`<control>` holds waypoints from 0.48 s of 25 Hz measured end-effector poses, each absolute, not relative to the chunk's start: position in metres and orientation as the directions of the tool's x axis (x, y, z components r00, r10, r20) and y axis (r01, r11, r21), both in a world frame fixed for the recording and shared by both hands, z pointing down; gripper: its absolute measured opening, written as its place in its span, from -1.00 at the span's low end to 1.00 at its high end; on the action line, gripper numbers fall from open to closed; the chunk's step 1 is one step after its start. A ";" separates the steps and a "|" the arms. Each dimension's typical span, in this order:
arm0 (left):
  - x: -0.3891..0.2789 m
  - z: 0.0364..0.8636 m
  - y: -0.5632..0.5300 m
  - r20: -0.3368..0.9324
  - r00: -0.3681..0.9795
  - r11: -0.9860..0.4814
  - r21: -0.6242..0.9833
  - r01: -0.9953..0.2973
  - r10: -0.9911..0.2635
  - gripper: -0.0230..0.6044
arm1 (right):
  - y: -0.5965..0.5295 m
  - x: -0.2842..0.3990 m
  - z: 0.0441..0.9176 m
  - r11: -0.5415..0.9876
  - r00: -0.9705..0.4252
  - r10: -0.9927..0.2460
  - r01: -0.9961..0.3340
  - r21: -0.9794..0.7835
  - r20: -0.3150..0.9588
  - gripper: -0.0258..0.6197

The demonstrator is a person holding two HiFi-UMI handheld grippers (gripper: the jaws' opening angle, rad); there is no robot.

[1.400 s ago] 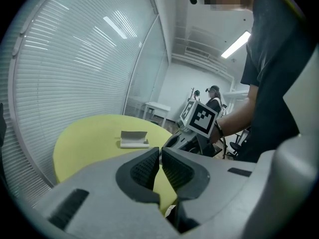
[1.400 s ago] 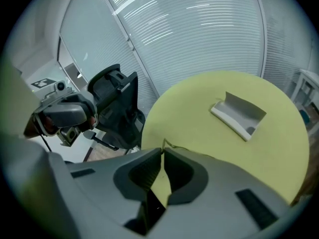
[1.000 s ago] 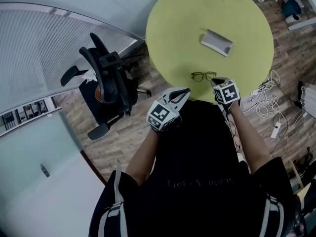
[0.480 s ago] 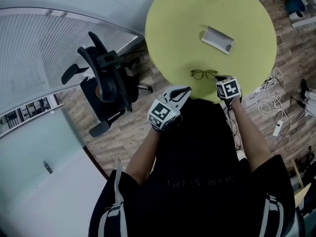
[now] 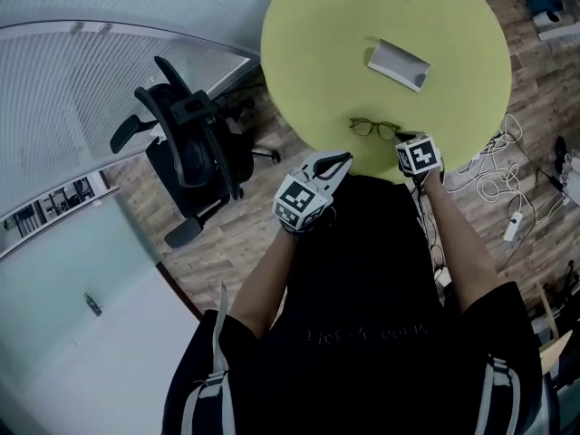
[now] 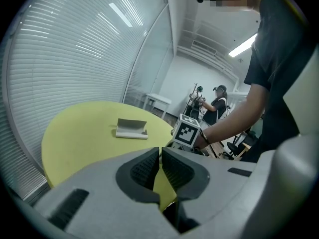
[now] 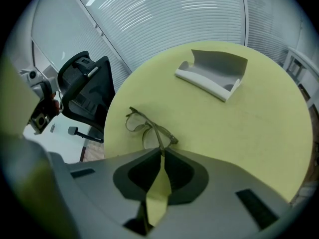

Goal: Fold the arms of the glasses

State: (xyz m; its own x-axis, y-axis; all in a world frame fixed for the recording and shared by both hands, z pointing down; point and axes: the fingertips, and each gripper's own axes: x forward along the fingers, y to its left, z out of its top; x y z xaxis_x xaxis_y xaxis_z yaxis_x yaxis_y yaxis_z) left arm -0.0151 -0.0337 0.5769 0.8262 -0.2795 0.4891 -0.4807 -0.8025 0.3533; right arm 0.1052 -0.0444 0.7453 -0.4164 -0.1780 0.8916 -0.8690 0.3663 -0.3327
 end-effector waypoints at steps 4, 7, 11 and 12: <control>-0.018 0.580 -0.032 0.499 0.822 -0.800 0.356 -0.482 -0.273 -0.83 | -0.044 0.106 0.752 0.367 -0.404 -0.168 -0.872 -0.323 0.899 -0.79; -0.025 0.586 -0.028 0.529 0.806 -0.792 0.358 -0.495 -0.265 -0.83 | -0.045 0.103 0.756 0.378 -0.405 -0.158 -0.868 -0.324 0.901 -0.79; -0.027 0.587 -0.028 0.527 0.805 -0.786 0.362 -0.502 -0.271 -0.83 | -0.046 0.102 0.759 0.383 -0.396 -0.153 -0.868 -0.315 0.905 -0.79; -0.027 0.586 -0.027 0.523 0.807 -0.785 0.364 -0.501 -0.273 -0.83 | -0.046 0.102 0.759 0.385 -0.394 -0.152 -0.868 -0.313 0.906 -0.79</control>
